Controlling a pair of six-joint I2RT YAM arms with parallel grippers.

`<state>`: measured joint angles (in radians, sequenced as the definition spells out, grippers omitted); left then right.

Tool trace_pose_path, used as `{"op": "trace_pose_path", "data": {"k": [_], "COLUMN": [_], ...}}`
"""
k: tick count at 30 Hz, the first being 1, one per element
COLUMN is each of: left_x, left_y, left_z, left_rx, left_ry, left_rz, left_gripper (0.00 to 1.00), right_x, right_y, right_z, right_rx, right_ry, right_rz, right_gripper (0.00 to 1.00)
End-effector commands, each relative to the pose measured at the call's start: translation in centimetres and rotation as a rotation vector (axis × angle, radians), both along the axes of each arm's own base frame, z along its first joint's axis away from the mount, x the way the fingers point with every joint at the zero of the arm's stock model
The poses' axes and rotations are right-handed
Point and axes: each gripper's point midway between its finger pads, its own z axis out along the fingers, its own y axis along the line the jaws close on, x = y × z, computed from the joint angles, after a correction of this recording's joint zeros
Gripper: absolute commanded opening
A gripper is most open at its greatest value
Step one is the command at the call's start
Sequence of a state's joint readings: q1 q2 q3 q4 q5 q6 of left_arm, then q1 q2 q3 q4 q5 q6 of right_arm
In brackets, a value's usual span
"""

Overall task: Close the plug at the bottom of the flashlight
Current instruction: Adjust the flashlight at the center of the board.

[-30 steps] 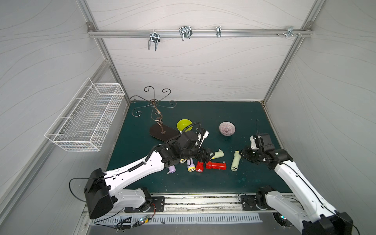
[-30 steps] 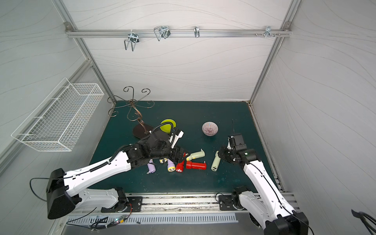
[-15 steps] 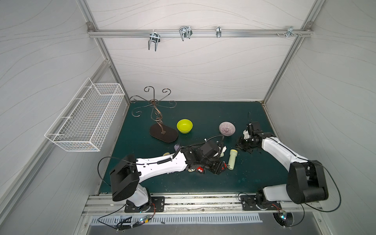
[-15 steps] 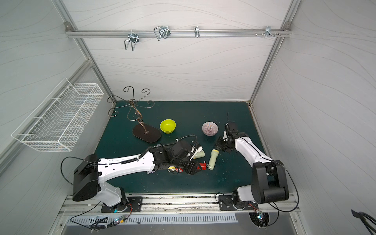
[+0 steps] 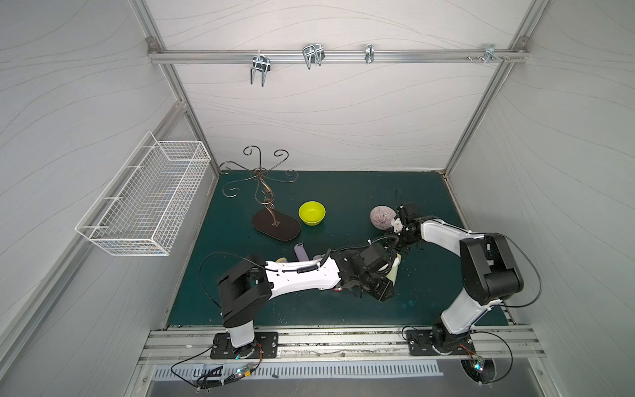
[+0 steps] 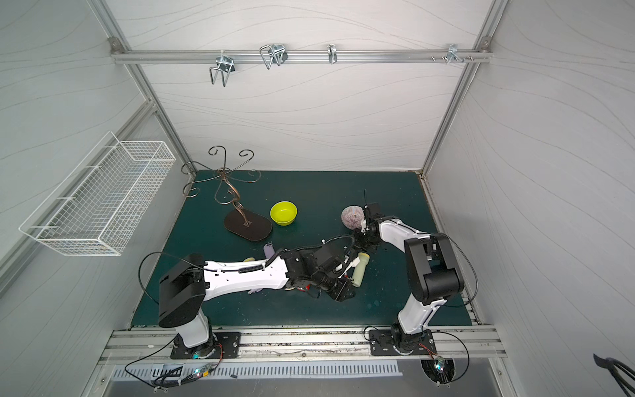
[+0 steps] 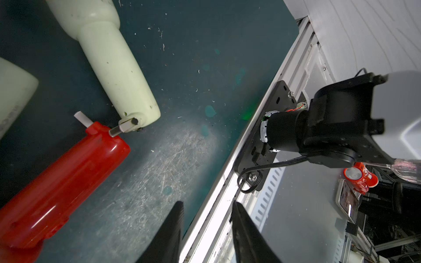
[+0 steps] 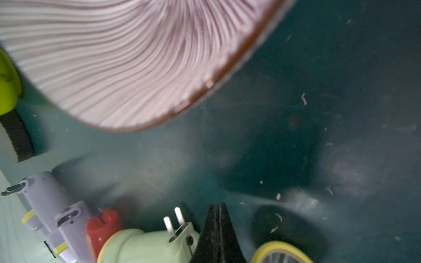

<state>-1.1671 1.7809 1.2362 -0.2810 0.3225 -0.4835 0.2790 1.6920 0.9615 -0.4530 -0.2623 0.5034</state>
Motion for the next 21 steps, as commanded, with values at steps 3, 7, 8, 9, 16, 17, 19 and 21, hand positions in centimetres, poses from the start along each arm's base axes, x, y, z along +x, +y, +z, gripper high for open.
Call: {"op": "trace_pose_path", "data": {"k": [3, 7, 8, 9, 16, 17, 19, 21], "left_x": [0.3, 0.2, 0.2, 0.2, 0.6, 0.6, 0.6, 0.7], "left_y": [-2.5, -3.8, -4.1, -4.4, -5.1, -5.1, -5.2, -5.3], "left_z": [0.6, 0.1, 0.0, -0.1, -3.2, -3.7, -4.4, -4.9], "left_rx": [-0.048, -0.055, -0.056, -0.057, 0.001, 0.013, 0.026, 0.034], "left_ry": [0.016, 0.05, 0.053, 0.056, 0.084, 0.089, 0.098, 0.1], "left_rz": [-0.012, -0.029, -0.033, -0.037, -0.033, -0.032, -0.03, -0.024], "left_gripper": [0.39, 0.39, 0.38, 0.37, 0.34, 0.33, 0.32, 0.32], "right_x": [-0.2, -0.4, -0.5, -0.4, -0.4, -0.5, -0.7, -0.9], "right_y": [-1.2, -2.1, -2.3, -2.6, -2.9, -2.8, -2.9, -3.0], "right_z": [-1.5, -2.3, -2.4, -2.5, -2.4, -2.4, -2.4, -2.3], "right_rx": [-0.047, -0.023, -0.015, -0.007, 0.004, 0.005, 0.008, 0.009], "right_ry": [0.009, 0.028, 0.031, 0.031, 0.035, 0.039, 0.04, 0.043], "right_rz": [-0.004, -0.062, -0.074, -0.089, -0.105, -0.107, -0.117, -0.124], "right_gripper": [0.0, 0.0, 0.0, 0.0, 0.0, 0.0, 0.0, 0.0]}}
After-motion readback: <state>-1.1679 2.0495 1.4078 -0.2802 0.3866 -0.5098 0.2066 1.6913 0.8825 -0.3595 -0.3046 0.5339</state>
